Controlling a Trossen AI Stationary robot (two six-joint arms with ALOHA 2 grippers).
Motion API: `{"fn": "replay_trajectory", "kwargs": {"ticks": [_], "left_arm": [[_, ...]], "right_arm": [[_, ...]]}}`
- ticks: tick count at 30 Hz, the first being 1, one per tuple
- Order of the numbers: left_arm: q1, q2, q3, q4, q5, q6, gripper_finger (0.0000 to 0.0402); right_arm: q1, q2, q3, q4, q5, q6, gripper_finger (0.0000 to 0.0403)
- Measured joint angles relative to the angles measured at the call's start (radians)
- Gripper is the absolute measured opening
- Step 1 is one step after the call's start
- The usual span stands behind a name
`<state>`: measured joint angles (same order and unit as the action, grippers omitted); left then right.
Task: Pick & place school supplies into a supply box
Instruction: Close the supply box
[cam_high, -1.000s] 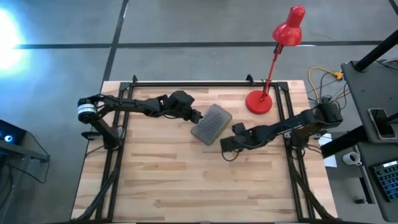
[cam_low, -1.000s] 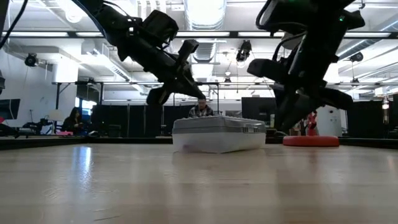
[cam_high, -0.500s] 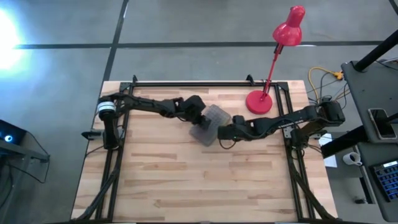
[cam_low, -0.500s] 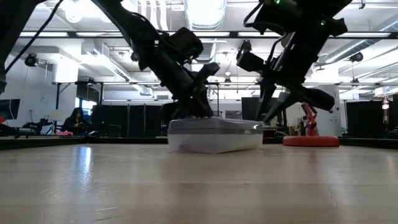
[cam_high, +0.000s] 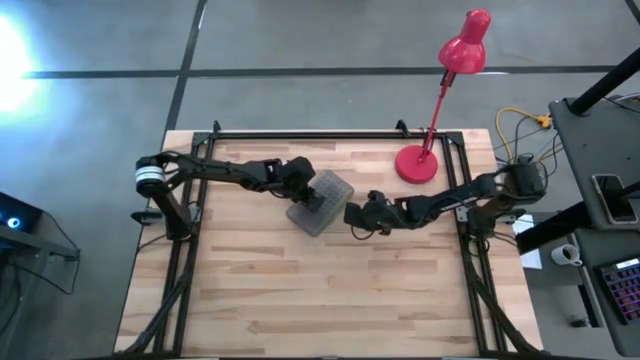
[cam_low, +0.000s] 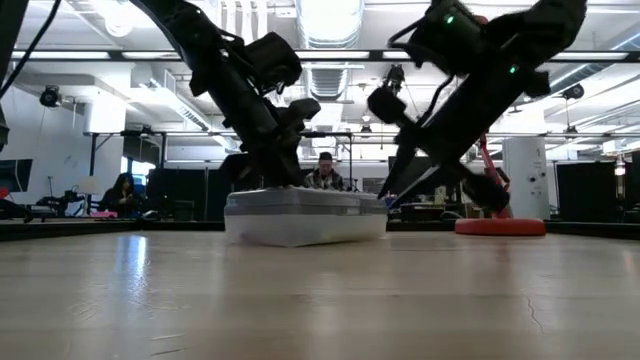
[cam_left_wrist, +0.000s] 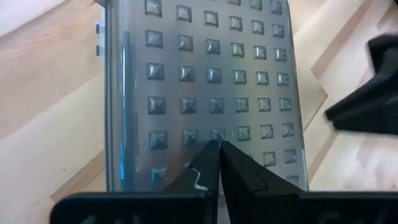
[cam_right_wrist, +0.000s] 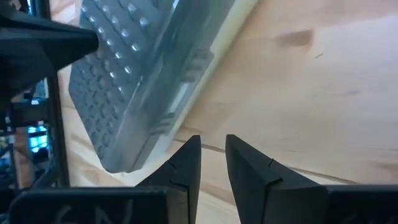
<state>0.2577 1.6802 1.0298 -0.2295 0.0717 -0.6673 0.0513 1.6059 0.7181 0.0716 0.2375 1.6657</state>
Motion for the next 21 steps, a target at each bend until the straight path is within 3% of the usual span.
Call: {"fn": "replay_trajectory", "kwargs": {"ticks": [8, 21], "left_arm": [[-0.017, -0.007, -0.049, 0.028, -0.001, -0.034, 0.0001], [-0.034, -0.008, -0.049, 0.021, 0.004, -0.034, 0.0001]], "right_arm": [[-0.004, 0.160, 0.035, 0.181, -0.032, 0.018, 0.0068], [-0.014, 0.145, 0.033, 0.190, 0.005, 0.026, 0.0068]]}}
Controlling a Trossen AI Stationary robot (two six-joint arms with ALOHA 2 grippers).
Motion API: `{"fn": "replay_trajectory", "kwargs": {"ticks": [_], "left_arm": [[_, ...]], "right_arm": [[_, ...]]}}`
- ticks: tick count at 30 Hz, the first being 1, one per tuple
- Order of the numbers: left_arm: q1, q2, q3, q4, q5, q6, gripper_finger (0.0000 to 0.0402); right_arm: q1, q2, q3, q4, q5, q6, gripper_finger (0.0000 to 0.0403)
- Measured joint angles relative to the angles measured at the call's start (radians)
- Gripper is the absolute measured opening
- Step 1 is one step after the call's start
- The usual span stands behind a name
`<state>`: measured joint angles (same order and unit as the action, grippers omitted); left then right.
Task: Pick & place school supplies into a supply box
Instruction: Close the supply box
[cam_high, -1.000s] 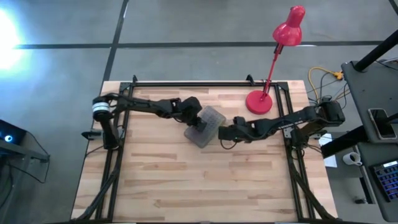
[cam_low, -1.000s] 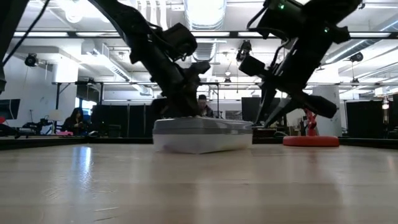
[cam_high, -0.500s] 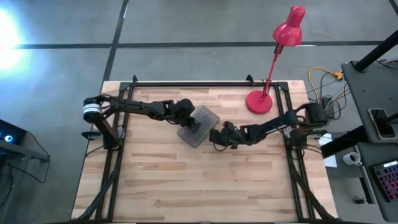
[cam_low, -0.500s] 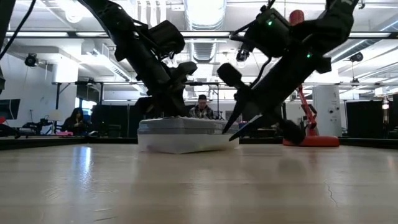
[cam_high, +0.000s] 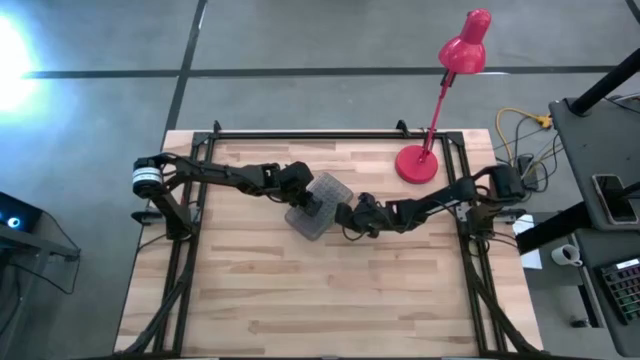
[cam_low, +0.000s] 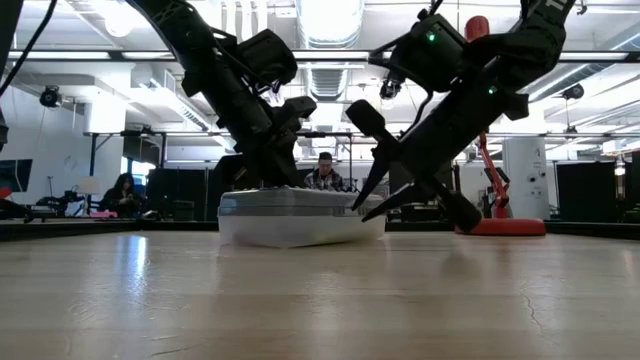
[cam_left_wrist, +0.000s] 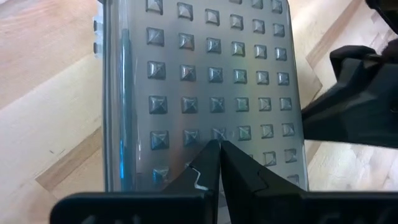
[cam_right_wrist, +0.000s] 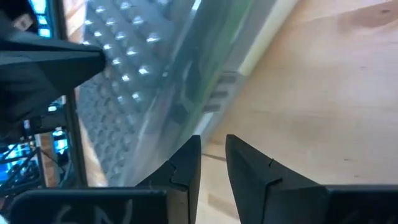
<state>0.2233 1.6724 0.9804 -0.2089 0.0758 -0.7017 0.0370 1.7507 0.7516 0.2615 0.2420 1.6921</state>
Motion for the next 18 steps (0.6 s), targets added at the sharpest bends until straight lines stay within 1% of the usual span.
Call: {"fn": "replay_trajectory", "kwargs": {"ticks": [8, 12, 14, 18], "left_arm": [[-0.023, -0.003, 0.002, 0.012, -0.014, -0.019, 0.0001], [-0.028, -0.011, 0.002, 0.011, -0.020, -0.019, 0.0001], [-0.029, -0.027, 0.001, 0.011, -0.014, -0.019, 0.0001], [-0.030, -0.089, -0.003, 0.002, -0.008, 0.009, 0.0001]], "right_arm": [[-0.035, 0.036, 0.008, 0.009, -0.010, -0.001, 0.0068], [-0.040, 0.032, 0.011, 0.000, -0.018, -0.038, 0.0068], [-0.025, 0.011, 0.011, -0.041, -0.016, -0.057, 0.0068], [0.037, -0.058, 0.008, -0.182, 0.042, -0.058, 0.0068]]}}
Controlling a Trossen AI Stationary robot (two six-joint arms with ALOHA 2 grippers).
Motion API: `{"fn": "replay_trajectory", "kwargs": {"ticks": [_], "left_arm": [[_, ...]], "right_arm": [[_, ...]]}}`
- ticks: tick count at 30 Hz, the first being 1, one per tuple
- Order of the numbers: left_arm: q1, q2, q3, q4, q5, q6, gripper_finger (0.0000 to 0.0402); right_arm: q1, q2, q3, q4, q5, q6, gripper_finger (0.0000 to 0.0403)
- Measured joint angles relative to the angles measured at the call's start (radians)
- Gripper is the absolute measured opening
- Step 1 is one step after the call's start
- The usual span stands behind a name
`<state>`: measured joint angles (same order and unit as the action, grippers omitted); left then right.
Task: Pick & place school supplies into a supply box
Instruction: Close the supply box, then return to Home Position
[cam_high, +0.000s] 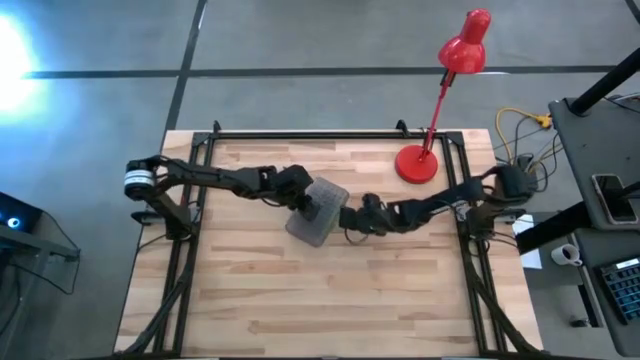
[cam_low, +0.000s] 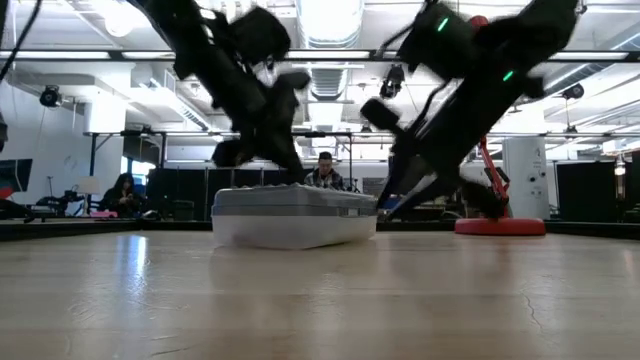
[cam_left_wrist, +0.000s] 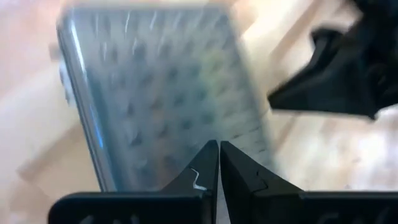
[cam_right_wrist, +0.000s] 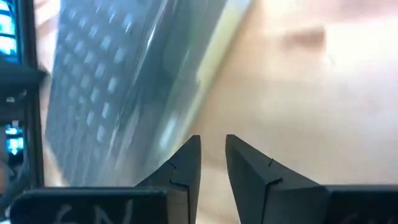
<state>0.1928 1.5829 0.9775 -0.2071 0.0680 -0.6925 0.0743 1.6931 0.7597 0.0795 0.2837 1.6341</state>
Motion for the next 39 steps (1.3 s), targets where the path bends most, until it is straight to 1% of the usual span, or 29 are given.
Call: {"fn": "replay_trajectory", "kwargs": {"ticks": [3, 5, 6, 7, 8, 10, 12, 13, 15, 17, 19, 20, 22, 23, 25, 27, 29, 30, 31, 33, 35, 37, 39], "left_arm": [[0.002, -0.084, 0.001, 0.015, -0.010, 0.043, 0.0001], [-0.004, -0.147, 0.000, 0.019, -0.018, 0.074, 0.0001], [-0.005, -0.179, 0.000, 0.017, -0.017, 0.091, 0.0001], [-0.007, -0.217, 0.000, 0.017, -0.017, 0.109, 0.0001], [-0.007, -0.253, 0.000, 0.022, -0.018, 0.132, 0.0001], [-0.005, -0.329, 0.000, 0.035, -0.025, 0.167, 0.0001], [-0.005, -0.403, -0.004, 0.035, -0.029, 0.188, 0.0001], [-0.009, -0.440, -0.009, 0.034, -0.038, 0.203, 0.0001], [-0.024, -0.506, -0.021, 0.038, -0.042, 0.224, 0.0001], [-0.038, -0.567, -0.040, 0.039, -0.038, 0.236, 0.0001], [-0.062, -0.627, -0.071, 0.050, -0.042, 0.226, 0.0001], [-0.079, -0.658, -0.100, 0.077, -0.045, 0.218, 0.0001], [-0.132, -0.723, -0.180, 0.186, -0.045, 0.213, 0.0001], [-0.167, -0.753, -0.233, 0.269, -0.043, 0.214, 0.0001], [-0.229, -0.807, -0.343, 0.460, -0.041, 0.225, 0.0001], [-0.272, -0.836, -0.448, 0.666, -0.045, 0.248, 0.0001], [-0.291, -0.855, -0.539, 0.809, -0.048, 0.262, 0.0001], [-0.288, -0.859, -0.571, 0.849, -0.050, 0.266, 0.0001], [-0.280, -0.866, -0.598, 0.871, -0.058, 0.267, 0.0001], [-0.251, -0.886, -0.648, 0.868, -0.099, 0.266, 0.0001], [-0.218, -0.913, -0.690, 0.871, -0.104, 0.245, 0.0001], [-0.198, -0.964, -0.735, 0.869, -0.102, 0.228, 0.0001], [-0.196, -1.037, -0.776, 0.872, -0.101, 0.237, 0.0001]], "right_arm": [[0.070, -0.079, 0.000, -0.102, 0.089, 0.009, 0.0068], [0.112, -0.136, 0.000, -0.126, 0.163, -0.070, 0.0068], [0.128, -0.170, 0.000, -0.128, 0.173, -0.134, 0.0068], [0.142, -0.207, 0.000, -0.130, 0.163, -0.200, 0.0068], [0.154, -0.249, 0.001, -0.136, 0.121, -0.259, 0.0068], [0.167, -0.330, 0.001, -0.152, 0.002, -0.342, 0.0068], [0.169, -0.413, 0.001, -0.152, -0.089, -0.355, 0.0068], [0.169, -0.455, 0.001, -0.149, -0.113, -0.365, 0.0068], [0.182, -0.536, 0.001, -0.131, -0.120, -0.455, 0.0068], [0.212, -0.599, 0.001, -0.094, -0.121, -0.651, 0.0068], [0.245, -0.654, -0.005, -0.062, -0.092, -0.771, 0.0068], [0.265, -0.671, -0.015, -0.030, -0.067, -0.808, 0.0068], [0.301, -0.692, -0.058, 0.060, -0.033, -0.868, 0.0068], [0.314, -0.694, -0.095, 0.127, -0.017, -0.883, 0.0068], [0.320, -0.687, -0.191, 0.308, -0.021, -0.889, 0.0068], [0.291, -0.674, -0.289, 0.515, -0.037, -0.872, 0.0068], [0.228, -0.661, -0.379, 0.685, -0.095, -0.871, 0.0068], [0.180, -0.655, -0.421, 0.747, -0.153, -0.870, 0.0068], [0.127, -0.653, -0.454, 0.800, -0.236, -0.862, 0.0068], [0.007, -0.663, -0.501, 0.877, -0.437, -0.850, 0.0068], [-0.107, -0.688, -0.542, 0.909, -0.599, -0.843, 0.0068], [-0.195, -0.716, -0.573, 0.922, -0.690, -0.825, 0.0068], [-0.249, -0.765, -0.602, 0.926, -0.751, -0.828, 0.0068]]}}
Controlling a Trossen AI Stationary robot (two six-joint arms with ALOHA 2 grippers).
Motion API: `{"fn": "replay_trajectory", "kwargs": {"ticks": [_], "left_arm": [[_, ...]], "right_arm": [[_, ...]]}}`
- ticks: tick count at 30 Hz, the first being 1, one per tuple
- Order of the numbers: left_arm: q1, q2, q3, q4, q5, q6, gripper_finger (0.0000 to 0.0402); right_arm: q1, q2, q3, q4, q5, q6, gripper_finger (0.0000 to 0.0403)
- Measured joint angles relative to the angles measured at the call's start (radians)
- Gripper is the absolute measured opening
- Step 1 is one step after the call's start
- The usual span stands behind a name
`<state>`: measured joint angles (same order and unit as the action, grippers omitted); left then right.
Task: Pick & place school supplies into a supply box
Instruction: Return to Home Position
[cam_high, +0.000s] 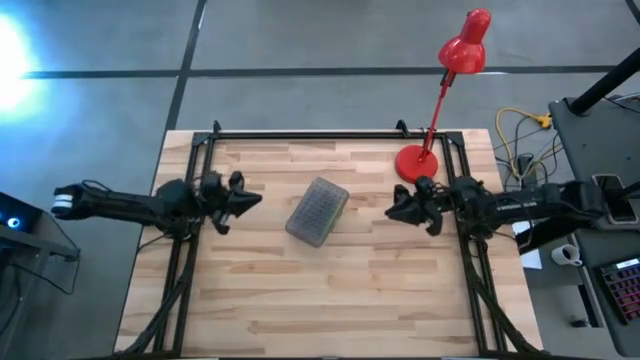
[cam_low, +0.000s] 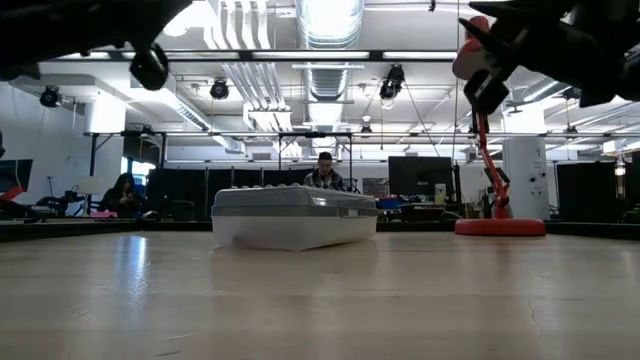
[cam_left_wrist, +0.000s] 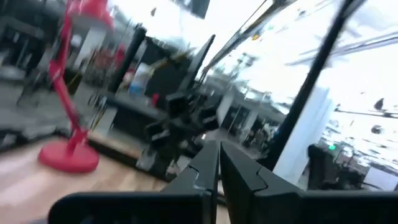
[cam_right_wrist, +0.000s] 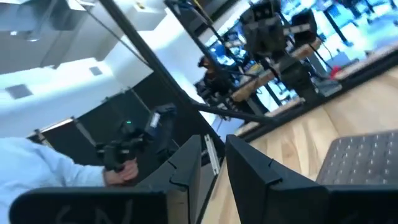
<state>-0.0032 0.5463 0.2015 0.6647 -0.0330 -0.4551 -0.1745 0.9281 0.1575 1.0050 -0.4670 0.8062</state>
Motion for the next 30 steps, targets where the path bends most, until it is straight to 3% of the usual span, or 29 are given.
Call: {"fn": "replay_trajectory", "kwargs": {"ticks": [8, 12, 15, 20, 30], "left_arm": [[-0.003, -0.353, -0.192, 0.003, 0.003, 0.058, 0.0001], [-0.003, -0.480, -0.160, -0.326, -0.005, 0.028, 0.0001], [-0.003, -0.545, -0.148, -0.439, -0.026, 0.027, 0.0001], [-0.002, -0.516, -0.165, -0.464, -0.026, 0.027, 0.0001], [-0.002, -0.349, -0.177, -0.465, -0.026, 0.027, 0.0001]], "right_arm": [[-0.048, -0.182, -0.146, -0.063, -0.012, -0.063, 0.0068], [-0.040, -0.258, -0.148, -0.228, -0.008, -0.147, 0.0068], [-0.042, -0.304, -0.149, -0.331, 0.031, -0.220, 0.0068], [-0.043, -0.344, -0.149, -0.502, 0.160, -0.211, 0.0068], [-0.008, -0.344, -0.149, -0.592, 0.193, -0.164, 0.0068]]}}
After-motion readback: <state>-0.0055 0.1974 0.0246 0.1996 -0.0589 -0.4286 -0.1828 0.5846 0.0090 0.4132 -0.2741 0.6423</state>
